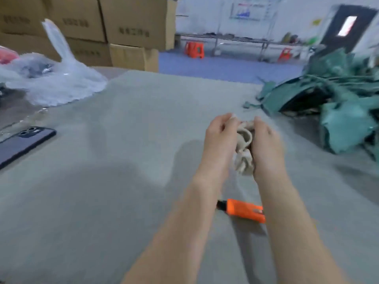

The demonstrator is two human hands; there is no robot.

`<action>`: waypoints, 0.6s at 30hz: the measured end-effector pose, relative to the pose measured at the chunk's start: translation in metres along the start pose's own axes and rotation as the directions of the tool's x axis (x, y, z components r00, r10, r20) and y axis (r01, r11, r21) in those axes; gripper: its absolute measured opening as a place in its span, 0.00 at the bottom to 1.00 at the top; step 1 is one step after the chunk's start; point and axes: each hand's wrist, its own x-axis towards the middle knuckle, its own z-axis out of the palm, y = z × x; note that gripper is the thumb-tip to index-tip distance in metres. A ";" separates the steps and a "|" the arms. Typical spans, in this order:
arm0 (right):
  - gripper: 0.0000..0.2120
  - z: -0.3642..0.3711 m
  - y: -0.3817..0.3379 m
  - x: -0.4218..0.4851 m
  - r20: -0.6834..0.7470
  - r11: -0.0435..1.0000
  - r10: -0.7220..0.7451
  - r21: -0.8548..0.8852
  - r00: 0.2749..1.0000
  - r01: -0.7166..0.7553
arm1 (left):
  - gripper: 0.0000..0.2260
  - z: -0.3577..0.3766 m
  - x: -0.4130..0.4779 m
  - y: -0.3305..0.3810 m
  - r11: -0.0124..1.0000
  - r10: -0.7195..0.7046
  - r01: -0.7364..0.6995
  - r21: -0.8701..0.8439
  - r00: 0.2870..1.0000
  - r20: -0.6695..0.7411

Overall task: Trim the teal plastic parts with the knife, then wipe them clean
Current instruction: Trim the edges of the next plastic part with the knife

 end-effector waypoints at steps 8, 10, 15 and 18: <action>0.06 -0.120 0.075 0.067 -0.226 0.957 0.160 -0.203 0.961 -0.207 | 0.16 0.130 0.021 -0.100 0.884 -0.225 0.129 0.450 0.960 0.167; 0.10 -0.134 0.083 0.081 -0.291 0.951 0.171 -0.202 0.941 -0.235 | 0.17 0.153 0.028 -0.113 0.856 -0.228 0.093 0.508 0.951 0.210; 0.14 -0.156 0.084 0.123 -0.471 0.969 0.124 -0.131 0.873 -0.208 | 0.19 0.198 0.055 -0.133 0.880 -0.223 0.085 0.467 0.942 0.250; 0.17 -0.168 0.085 0.147 -0.546 0.987 0.135 0.001 0.827 -0.160 | 0.21 0.217 0.074 -0.137 0.910 -0.251 0.154 0.384 0.944 0.215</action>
